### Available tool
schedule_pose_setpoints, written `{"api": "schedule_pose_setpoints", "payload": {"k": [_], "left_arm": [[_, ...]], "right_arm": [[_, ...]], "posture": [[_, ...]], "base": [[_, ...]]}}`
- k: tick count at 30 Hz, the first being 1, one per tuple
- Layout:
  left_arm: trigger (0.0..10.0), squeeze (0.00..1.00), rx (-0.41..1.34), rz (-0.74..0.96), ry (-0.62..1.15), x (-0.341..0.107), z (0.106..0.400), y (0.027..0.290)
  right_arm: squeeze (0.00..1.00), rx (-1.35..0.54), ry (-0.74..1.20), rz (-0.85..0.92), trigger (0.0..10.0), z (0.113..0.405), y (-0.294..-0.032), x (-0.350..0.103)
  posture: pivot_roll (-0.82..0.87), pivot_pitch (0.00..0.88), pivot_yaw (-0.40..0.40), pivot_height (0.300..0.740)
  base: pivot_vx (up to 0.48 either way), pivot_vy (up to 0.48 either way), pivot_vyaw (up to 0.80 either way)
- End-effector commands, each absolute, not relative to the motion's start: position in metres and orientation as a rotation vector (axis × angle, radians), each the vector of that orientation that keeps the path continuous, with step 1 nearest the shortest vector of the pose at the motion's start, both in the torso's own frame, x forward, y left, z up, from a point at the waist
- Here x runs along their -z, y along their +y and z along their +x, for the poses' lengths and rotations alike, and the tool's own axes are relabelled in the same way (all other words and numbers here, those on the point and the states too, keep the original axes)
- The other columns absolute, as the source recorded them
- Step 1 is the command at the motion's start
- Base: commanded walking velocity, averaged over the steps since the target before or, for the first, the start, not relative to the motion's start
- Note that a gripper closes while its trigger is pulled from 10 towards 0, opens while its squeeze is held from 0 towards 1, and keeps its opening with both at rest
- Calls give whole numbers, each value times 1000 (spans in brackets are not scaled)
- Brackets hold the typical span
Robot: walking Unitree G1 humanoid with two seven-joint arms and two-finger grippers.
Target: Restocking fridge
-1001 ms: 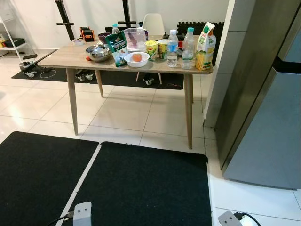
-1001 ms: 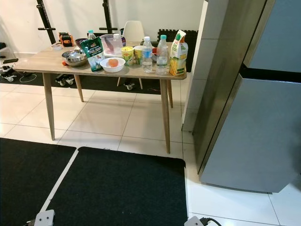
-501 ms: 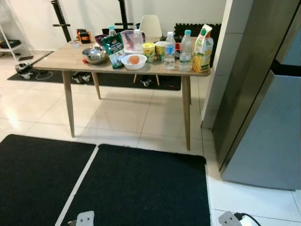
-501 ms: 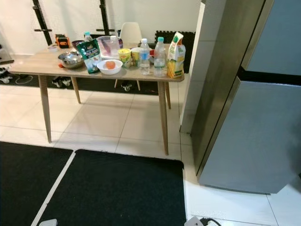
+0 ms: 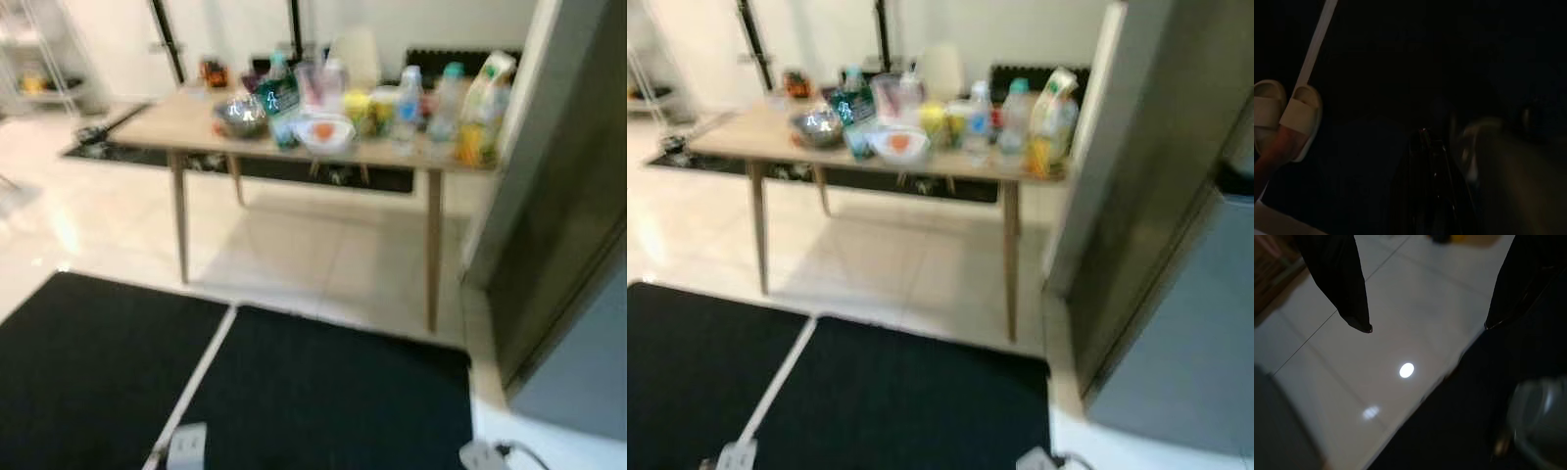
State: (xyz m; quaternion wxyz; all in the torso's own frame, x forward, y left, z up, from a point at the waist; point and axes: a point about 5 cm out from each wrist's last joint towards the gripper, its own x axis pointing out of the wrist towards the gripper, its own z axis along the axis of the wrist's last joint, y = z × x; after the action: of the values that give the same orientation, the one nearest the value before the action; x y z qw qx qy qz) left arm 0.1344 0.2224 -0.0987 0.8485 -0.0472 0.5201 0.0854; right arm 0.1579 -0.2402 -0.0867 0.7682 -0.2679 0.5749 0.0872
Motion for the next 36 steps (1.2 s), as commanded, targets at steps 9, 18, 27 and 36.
{"api": "schedule_pose_setpoints", "payload": {"k": [9,18,27,36], "left_arm": [[10000,0,-167,-86,1125,101,127,222],[10000,0,-151,-85,1121,101,130,217],[10000,0,-140,-74,1124,101,131,216],[10000,0,-131,-60,1128,101,130,217]], "right_arm": [[0,-218,1270,-562,10000,152,-236,90],[0,-220,1256,-571,10000,153,-235,90],[0,-223,1258,-581,10000,153,-235,90],[0,-230,1258,-586,10000,152,-235,90]], "posture": [[-67,0,27,740],[-75,0,24,740],[-77,0,25,740],[-79,0,27,740]], "base": [[286,0,-252],[284,0,-255],[285,0,0],[285,0,0]]}}
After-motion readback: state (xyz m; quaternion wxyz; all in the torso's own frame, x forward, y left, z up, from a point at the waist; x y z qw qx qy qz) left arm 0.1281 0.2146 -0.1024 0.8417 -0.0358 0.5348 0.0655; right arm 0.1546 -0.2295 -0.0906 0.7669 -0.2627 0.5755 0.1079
